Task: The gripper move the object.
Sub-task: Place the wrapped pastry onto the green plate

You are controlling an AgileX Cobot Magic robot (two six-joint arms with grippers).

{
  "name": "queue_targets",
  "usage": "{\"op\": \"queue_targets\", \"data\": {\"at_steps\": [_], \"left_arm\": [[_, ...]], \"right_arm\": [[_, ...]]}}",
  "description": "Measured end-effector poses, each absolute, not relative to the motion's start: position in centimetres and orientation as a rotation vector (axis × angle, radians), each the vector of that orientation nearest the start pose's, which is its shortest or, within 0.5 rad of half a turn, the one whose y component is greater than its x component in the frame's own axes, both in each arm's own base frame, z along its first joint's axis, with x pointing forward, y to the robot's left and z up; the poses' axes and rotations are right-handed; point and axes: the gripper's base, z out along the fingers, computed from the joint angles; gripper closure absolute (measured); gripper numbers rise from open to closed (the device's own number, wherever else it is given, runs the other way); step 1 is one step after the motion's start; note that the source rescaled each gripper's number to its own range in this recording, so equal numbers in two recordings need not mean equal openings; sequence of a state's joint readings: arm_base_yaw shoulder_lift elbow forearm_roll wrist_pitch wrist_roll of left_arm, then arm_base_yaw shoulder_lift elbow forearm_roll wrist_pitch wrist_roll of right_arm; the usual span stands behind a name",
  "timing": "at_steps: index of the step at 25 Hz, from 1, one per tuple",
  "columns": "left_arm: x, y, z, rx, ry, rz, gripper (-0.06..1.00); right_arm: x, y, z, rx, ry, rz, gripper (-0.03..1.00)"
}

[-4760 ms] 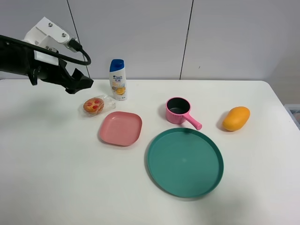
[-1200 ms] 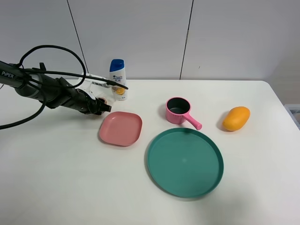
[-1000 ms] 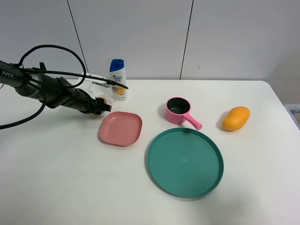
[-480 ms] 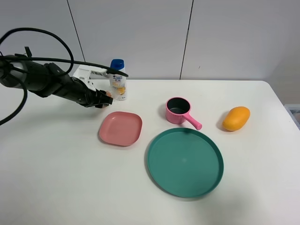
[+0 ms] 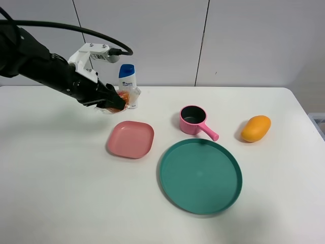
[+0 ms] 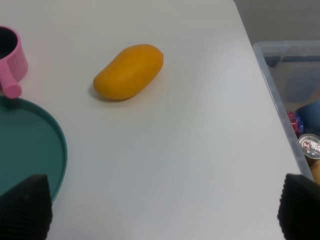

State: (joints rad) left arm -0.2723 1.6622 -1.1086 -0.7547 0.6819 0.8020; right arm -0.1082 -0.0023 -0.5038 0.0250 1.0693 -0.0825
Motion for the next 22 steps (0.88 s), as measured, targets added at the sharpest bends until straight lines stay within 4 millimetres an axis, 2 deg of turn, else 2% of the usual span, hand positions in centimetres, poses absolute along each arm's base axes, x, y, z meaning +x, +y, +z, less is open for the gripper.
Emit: {"op": "queue_targets", "data": {"at_steps": [3,7,10,13,17,22], "left_arm": [[29.8,-13.1,26.0,0.847,2.417,-0.692,0.94],[27.9,-13.1,28.1,1.046,2.321,-0.713,0.94],[26.7,-14.1,29.0,1.189,2.217,-0.721,0.94],[24.9,-16.7,29.3,1.355,2.115,-0.75,0.94],[21.4,-22.1,29.5,1.544,1.942,-0.766,0.94],[17.8,-27.3,30.4,1.532,1.725,-0.706,0.94]], "right_arm": [[-0.6,0.3,27.8,0.025,2.048,-0.089,-0.03],[-0.6,0.3,27.8,0.025,2.048,-0.089,-0.03],[-0.6,0.3,27.8,0.025,2.048,-0.089,-0.03],[-0.6,0.3,27.8,0.025,2.048,-0.089,-0.03],[-0.6,0.3,27.8,0.025,2.048,-0.089,-0.03],[-0.6,0.3,27.8,0.025,2.048,-0.089,-0.03]]}}
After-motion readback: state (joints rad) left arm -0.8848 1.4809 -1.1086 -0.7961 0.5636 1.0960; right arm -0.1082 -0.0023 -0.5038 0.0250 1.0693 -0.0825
